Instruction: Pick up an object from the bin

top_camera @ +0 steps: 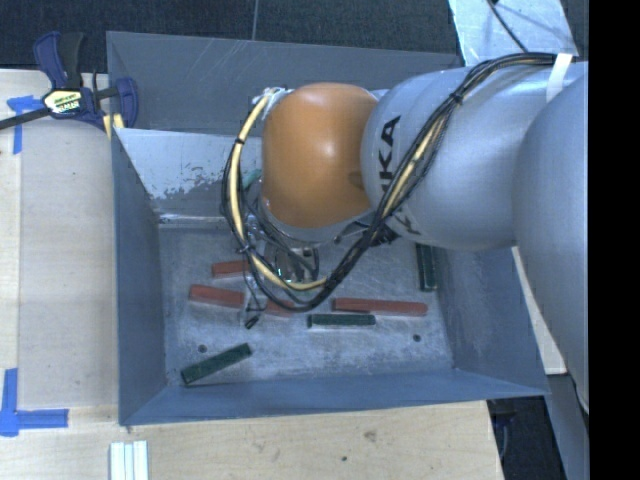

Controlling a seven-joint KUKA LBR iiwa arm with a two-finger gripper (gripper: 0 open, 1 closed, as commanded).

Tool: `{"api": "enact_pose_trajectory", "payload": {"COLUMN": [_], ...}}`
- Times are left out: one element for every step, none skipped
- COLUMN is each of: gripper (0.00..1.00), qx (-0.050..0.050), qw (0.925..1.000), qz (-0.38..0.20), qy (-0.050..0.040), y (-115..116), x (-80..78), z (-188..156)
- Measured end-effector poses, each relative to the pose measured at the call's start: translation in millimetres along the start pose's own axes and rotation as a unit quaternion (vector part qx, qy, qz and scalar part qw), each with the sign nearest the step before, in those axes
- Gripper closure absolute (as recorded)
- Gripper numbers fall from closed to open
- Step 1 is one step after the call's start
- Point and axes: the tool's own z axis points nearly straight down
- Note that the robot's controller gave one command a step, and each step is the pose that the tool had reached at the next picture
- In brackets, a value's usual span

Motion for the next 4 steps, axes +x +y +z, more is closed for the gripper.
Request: {"api": "enact_pose_trajectory", "payload": {"gripper": [0.00, 1.00, 1.00, 0.00], "qx": [0.000, -0.001, -0.001, -0.001], "qw": [0.9985, 0.9986, 0.9828, 0.9830], "qz": [-0.055, -0.053, -0.185, -0.183], "qy": [-0.0001, -0.0034, -0.0062, -0.0041], "y": [0.6, 1.1, 57.6, 56.3], "x": [-39.8, -41.6, -21.4, -20.8], "z": [108.2, 103.0, -26.6, -24.8]}}
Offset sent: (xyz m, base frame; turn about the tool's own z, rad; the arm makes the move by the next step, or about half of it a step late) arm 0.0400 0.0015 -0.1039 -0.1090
